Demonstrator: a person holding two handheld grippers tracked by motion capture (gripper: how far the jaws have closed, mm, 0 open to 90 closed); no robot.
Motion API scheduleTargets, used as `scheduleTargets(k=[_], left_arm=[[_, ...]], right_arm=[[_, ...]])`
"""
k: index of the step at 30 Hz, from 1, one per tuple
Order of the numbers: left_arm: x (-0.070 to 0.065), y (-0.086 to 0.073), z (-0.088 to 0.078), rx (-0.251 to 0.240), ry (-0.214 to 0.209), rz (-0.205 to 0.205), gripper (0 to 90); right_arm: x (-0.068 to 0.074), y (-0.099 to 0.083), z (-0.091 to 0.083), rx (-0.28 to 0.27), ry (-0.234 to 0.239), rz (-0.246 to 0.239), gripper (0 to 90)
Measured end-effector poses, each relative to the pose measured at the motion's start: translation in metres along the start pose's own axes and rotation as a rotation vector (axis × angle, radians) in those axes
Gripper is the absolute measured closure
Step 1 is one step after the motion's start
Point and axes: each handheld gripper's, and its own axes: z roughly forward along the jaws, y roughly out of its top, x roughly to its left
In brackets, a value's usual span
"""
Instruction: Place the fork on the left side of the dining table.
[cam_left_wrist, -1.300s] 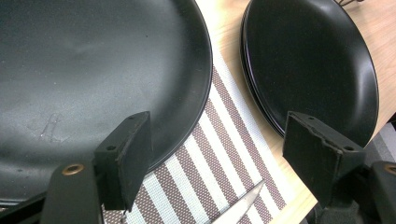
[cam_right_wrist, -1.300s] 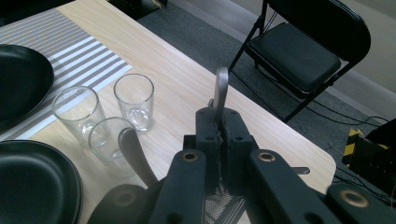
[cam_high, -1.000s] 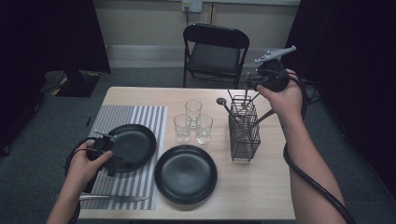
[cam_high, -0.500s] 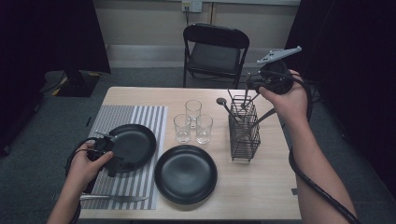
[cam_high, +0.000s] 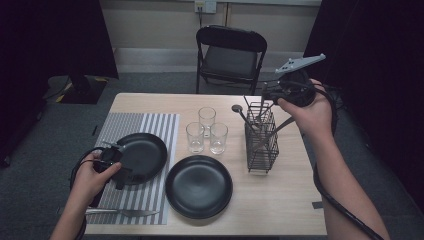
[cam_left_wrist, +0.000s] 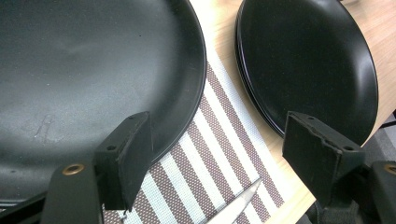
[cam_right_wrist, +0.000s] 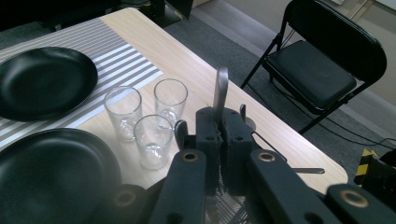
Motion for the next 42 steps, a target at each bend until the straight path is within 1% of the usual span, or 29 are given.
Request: scheduleTargets(k=[4, 7, 11, 12, 14, 15, 19, 20, 23, 24, 26, 27, 32, 36, 42], left_arm=[[0.0, 0.0, 0.0, 0.004, 0.002, 0.005, 24.4], [0.0, 0.0, 0.0, -0.001, 0.001, -0.002, 24.4], [-0.001, 0.0, 0.0, -0.004, 0.003, -0.007, 24.4], [0.0, 0.0, -0.001, 0.002, 0.002, 0.002, 24.4], [0.0, 0.0, -0.001, 0.002, 0.002, 0.004, 24.3], [-0.001, 0.0, -0.001, -0.001, 0.001, 0.0, 24.3], [-0.002, 0.0, -0.001, -0.001, 0.0, 0.0, 24.3], [-0.002, 0.0, -0.001, 0.003, 0.001, 0.006, 24.3], [-0.002, 0.0, -0.001, 0.0, -0.003, 0.006, 24.0], [-0.003, 0.0, -0.001, 0.0, -0.003, 0.006, 23.9], [-0.003, 0.0, -0.001, 0.002, -0.002, 0.007, 23.9], [-0.002, 0.0, -0.001, 0.004, -0.002, 0.013, 23.9], [-0.004, -0.001, 0.001, -0.004, -0.003, 0.001, 24.0], [-0.005, 0.0, 0.0, -0.002, -0.007, 0.01, 23.9], [-0.006, -0.001, 0.001, -0.014, -0.018, 0.004, 23.9]], right_arm=[[0.003, -0.002, -0.001, -0.006, 0.014, 0.003, 87.6], [0.005, -0.003, -0.003, -0.005, 0.021, 0.001, 87.6], [0.008, -0.003, -0.006, -0.02, 0.03, -0.007, 87.6], [0.009, -0.003, -0.006, -0.025, 0.035, -0.007, 87.6], [0.011, -0.004, -0.008, -0.026, 0.037, -0.015, 87.6], [0.012, -0.004, -0.009, -0.028, 0.042, -0.008, 87.6], [0.016, -0.006, -0.011, -0.043, 0.055, -0.013, 87.6], [0.017, -0.007, -0.011, -0.043, 0.057, -0.013, 87.7], [0.02, -0.009, -0.011, -0.047, 0.066, -0.018, 87.6], [0.021, -0.01, -0.011, -0.045, 0.071, -0.01, 87.6], [0.022, -0.012, -0.011, -0.05, 0.071, -0.016, 87.6], [0.024, -0.012, -0.01, -0.049, 0.078, -0.013, 87.6], [0.029, -0.017, -0.008, -0.058, 0.094, -0.017, 87.6], [0.033, -0.02, -0.007, -0.054, 0.111, -0.017, 87.6], [0.037, -0.024, -0.006, -0.064, 0.125, -0.018, 87.6]])
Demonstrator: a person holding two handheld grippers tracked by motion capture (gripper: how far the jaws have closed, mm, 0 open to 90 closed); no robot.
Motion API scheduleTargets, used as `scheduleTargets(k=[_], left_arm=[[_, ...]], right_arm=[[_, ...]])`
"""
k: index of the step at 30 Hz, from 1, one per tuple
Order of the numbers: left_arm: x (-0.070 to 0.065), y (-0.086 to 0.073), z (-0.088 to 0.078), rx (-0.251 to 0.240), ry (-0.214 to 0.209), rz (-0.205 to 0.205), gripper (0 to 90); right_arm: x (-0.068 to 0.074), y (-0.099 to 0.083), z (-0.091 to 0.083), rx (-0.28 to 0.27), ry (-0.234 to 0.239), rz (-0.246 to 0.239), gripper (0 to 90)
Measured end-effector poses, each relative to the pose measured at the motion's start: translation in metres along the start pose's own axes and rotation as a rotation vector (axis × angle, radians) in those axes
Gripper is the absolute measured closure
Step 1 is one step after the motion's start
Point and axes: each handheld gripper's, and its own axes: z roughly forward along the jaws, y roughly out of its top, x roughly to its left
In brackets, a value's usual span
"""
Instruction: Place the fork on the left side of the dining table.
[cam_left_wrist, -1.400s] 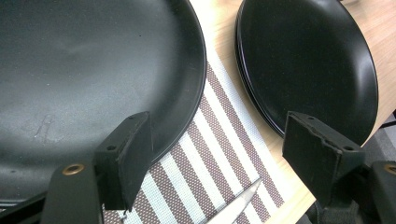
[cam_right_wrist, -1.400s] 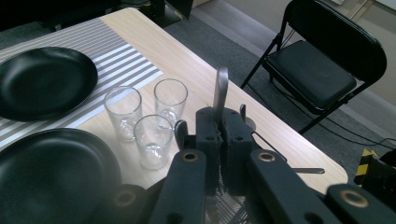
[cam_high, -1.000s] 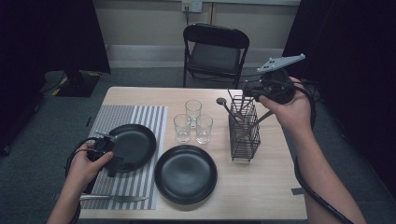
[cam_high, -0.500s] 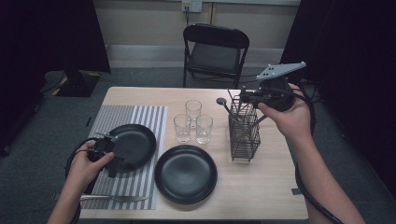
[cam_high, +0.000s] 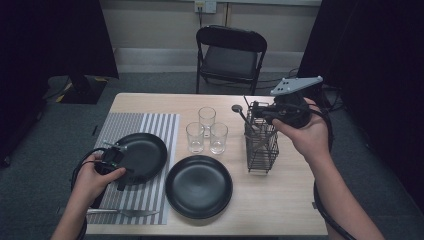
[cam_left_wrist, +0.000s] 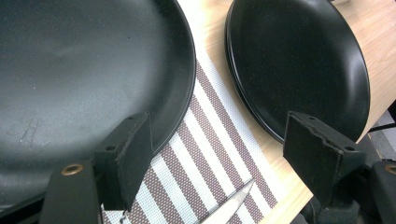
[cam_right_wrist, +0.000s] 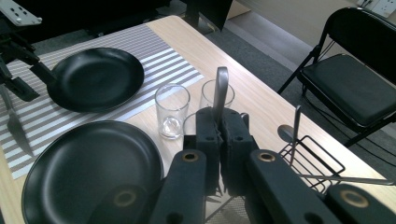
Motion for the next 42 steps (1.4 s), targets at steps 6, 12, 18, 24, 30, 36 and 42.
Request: scheduleTargets(k=[6, 12, 18, 24, 30, 36, 42], left_arm=[[-0.002, 0.0, 0.001, -0.001, -0.001, 0.005, 23.9], [-0.005, 0.001, 0.003, 0.006, -0.006, 0.013, 24.1], [-0.01, 0.004, 0.006, 0.015, -0.005, 0.025, 25.0], [-0.02, 0.007, 0.011, 0.033, -0.01, 0.049, 27.4], [-0.032, 0.012, 0.019, 0.038, -0.028, 0.079, 29.7], [-0.047, 0.017, 0.03, 0.048, -0.033, 0.11, 29.1], [-0.053, 0.021, 0.033, 0.049, -0.045, 0.114, 29.6]], right_arm=[[0.004, -0.009, 0.005, 0.001, 0.019, 0.005, 87.6], [0.007, -0.018, 0.007, -0.004, 0.029, 0.006, 87.6], [0.008, -0.028, 0.007, -0.005, 0.034, 0.011, 87.6], [0.011, -0.039, 0.009, -0.005, 0.039, 0.016, 87.6], [0.015, -0.046, 0.013, 0.004, 0.051, 0.007, 87.6], [0.016, -0.053, 0.015, 0.001, 0.057, 0.015, 87.6], [0.017, -0.06, 0.019, 0.007, 0.064, 0.019, 87.6]])
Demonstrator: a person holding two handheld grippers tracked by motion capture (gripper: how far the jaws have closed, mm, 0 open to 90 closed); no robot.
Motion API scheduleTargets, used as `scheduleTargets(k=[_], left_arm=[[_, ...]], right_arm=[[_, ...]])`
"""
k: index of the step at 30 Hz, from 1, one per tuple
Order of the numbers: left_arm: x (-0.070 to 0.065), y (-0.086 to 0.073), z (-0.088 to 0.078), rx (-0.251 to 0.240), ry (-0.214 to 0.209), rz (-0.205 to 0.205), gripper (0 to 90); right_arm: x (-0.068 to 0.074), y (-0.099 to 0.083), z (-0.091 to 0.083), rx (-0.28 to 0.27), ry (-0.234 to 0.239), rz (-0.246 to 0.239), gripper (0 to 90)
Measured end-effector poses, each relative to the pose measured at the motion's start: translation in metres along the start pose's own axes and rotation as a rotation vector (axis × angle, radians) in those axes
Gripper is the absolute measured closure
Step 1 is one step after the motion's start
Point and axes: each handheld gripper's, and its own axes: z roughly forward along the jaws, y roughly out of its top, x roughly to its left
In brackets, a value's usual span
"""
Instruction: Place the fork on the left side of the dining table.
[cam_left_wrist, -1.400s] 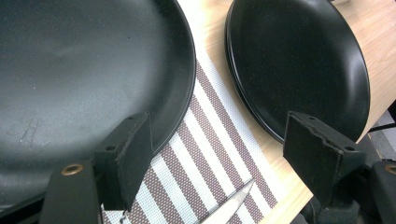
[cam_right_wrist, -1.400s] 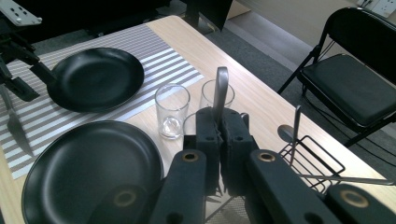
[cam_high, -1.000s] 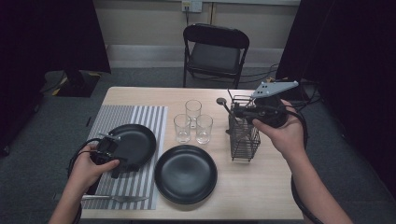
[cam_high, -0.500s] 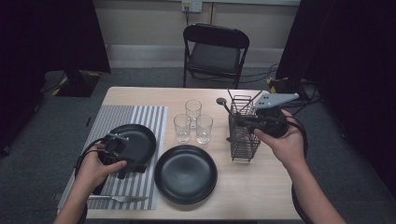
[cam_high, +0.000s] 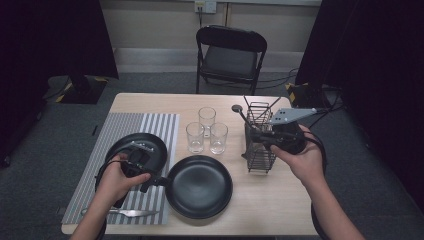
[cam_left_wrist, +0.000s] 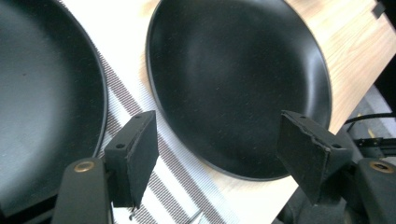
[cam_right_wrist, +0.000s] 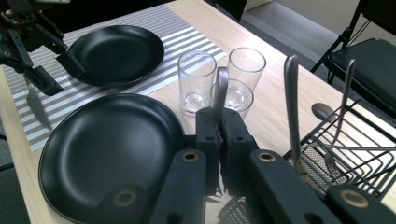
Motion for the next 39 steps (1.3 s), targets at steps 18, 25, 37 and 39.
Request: scheduleTargets(k=[18, 25, 37, 39], left_arm=[[-0.013, 0.012, 0.009, -0.026, -0.044, -0.008, 35.8], [-0.024, 0.022, 0.017, -0.046, -0.069, 0.015, 36.7], [-0.047, 0.037, 0.027, -0.003, -0.065, 0.078, 40.2], [-0.05, 0.04, 0.028, 0.02, -0.056, 0.097, 41.3]], right_arm=[[0.003, -0.011, 0.009, 0.007, 0.008, -0.004, 87.6], [0.002, -0.016, 0.011, 0.006, 0.015, 0.002, 87.6], [0.002, -0.017, 0.015, 0.008, 0.027, -0.002, 87.6], [0.003, -0.017, 0.015, 0.012, 0.025, -0.003, 87.6]])
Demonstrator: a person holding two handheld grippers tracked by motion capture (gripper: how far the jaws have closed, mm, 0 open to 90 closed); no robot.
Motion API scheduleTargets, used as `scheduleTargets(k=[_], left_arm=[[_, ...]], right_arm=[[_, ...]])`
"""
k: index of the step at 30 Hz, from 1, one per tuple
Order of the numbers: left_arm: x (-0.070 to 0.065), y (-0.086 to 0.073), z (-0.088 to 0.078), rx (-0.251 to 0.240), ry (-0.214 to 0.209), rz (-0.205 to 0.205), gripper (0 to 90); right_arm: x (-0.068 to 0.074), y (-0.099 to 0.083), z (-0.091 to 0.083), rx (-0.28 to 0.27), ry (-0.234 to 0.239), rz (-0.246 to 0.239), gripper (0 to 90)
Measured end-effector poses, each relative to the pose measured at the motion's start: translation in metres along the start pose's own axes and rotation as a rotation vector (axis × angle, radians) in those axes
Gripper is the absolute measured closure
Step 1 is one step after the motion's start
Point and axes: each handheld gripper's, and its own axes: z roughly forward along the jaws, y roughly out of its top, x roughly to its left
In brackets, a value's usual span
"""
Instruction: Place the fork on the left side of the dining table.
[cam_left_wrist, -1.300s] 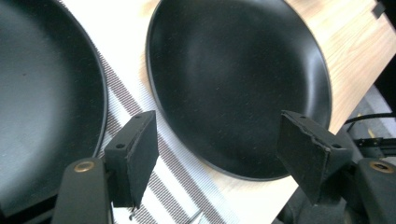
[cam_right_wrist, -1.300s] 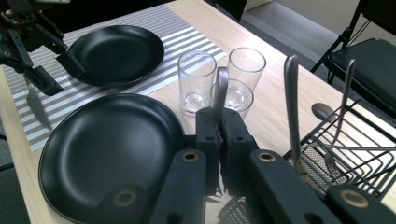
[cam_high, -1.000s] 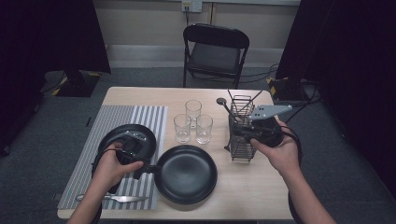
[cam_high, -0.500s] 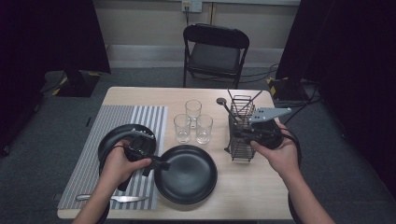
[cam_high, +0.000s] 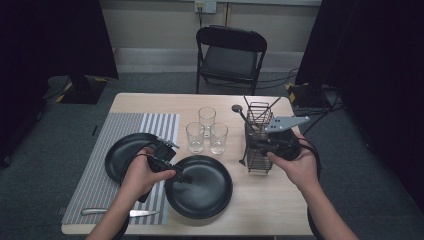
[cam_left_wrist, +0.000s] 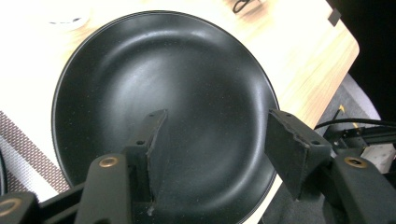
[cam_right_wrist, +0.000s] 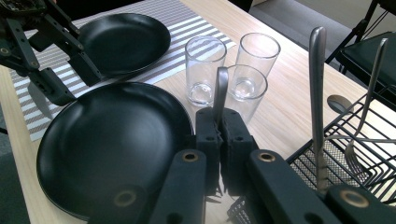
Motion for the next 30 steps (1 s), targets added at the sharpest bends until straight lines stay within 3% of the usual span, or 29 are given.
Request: scheduleTargets(k=[6, 11, 16, 17, 20, 26, 30], left_arm=[[-0.008, 0.008, 0.007, 0.006, -0.005, 0.04, 42.4], [-0.018, 0.015, 0.015, -0.004, -0.021, 0.041, 43.5], [-0.026, 0.021, 0.023, 0.01, -0.035, 0.069, 43.7], [-0.029, 0.022, 0.026, -0.005, -0.033, 0.053, 43.9], [-0.033, 0.025, 0.029, -0.015, -0.034, 0.056, 44.1], [-0.042, 0.03, 0.035, -0.001, -0.046, 0.088, 44.2], [-0.046, 0.032, 0.039, -0.005, -0.041, 0.086, 44.2]], right_arm=[[0.002, -0.002, 0.002, 0.011, 0.003, -0.001, 87.6], [0.003, -0.004, 0.004, 0.014, 0.009, 0.0, 87.5], [0.004, -0.003, 0.003, 0.013, 0.014, 0.0, 87.6], [0.004, -0.004, 0.003, 0.013, 0.016, 0.0, 87.6], [0.006, -0.006, 0.003, 0.012, 0.018, 0.0, 87.6], [0.009, -0.012, 0.003, 0.015, 0.025, 0.012, 87.6], [0.01, -0.012, 0.001, 0.009, 0.021, 0.009, 87.5]])
